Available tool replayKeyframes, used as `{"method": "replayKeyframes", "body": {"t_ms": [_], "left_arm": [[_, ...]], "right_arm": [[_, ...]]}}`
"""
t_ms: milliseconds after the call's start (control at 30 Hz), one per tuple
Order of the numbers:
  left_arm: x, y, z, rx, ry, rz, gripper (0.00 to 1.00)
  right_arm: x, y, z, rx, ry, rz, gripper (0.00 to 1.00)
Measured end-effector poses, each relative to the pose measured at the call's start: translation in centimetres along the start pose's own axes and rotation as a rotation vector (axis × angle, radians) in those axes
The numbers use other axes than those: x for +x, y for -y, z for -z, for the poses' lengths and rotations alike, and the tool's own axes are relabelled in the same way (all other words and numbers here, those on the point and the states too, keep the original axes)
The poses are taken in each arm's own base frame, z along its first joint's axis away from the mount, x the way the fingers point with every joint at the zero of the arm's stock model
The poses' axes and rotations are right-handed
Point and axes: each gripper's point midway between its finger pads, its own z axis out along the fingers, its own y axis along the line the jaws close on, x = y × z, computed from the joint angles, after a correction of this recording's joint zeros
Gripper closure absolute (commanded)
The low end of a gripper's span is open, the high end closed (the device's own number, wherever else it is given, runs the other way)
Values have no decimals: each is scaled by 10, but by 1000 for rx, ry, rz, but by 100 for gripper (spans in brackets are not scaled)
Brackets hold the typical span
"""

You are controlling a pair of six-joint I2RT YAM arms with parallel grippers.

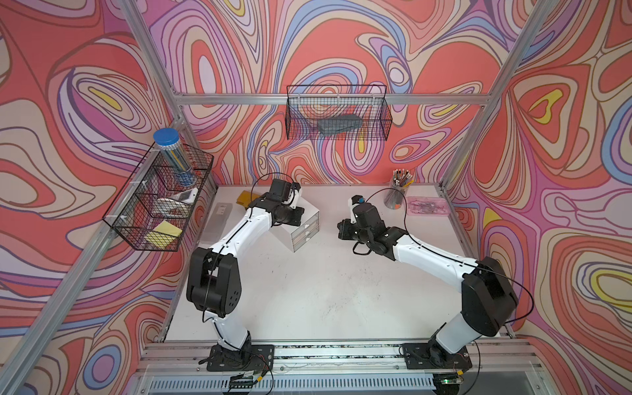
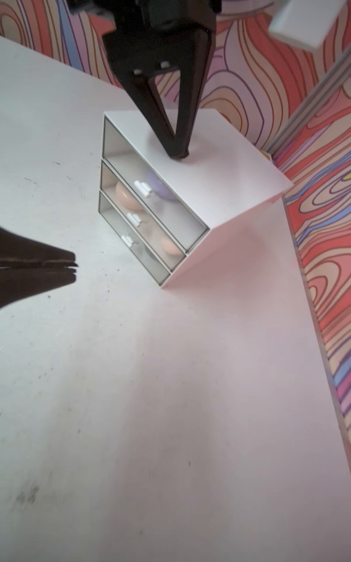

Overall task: Put the bluetooth earphones in the drawer according to color
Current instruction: Close the drawer in the storage box, then reset both arms

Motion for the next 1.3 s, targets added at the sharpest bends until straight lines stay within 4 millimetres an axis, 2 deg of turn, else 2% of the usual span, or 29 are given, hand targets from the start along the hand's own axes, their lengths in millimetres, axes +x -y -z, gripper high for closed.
{"method": "replayKeyframes", "body": {"t_ms": [33,100,233,333,433,500,533,567,600,667,700,767,867,967,1133,1300], "left_arm": [[0,0,0,-1,0,0,100],[0,0,0,-1,1,0,100],[1,0,3,-15,14,-6,100],[9,-5,11,-53,23,-9,100],[23,-13,26,-106,42,-13,100],[30,-18,39,-147,71,-21,95],[32,-21,47,-170,95,-25,91],[31,-22,57,-188,128,-32,82],[28,-24,67,-205,165,-39,69],[19,-26,93,-244,255,-44,32],[14,-28,105,-263,301,-41,5],[6,-34,131,-318,399,-25,1],[8,-51,153,-425,507,41,1],[28,-71,149,-525,543,92,1],[75,-100,118,-668,489,121,1],[99,-120,98,-788,497,106,1]], "right_arm": [[-1,11,3,37,0,15,23],[-5,34,10,105,4,32,3],[-17,81,26,230,27,46,2],[-29,110,35,309,52,57,2],[-36,136,39,382,59,67,2],[-40,154,41,427,60,76,2],[-41,161,41,447,59,83,2],[-41,169,40,465,62,89,2],[-41,176,40,478,63,95,2],[-37,189,40,503,64,109,2],[-35,196,40,513,64,114,2],[-31,208,38,531,63,123,2],[-24,229,35,570,64,124,2],[-15,247,35,605,73,129,2],[-1,269,39,637,106,128,2],[-4,286,46,668,177,114,2]]}}
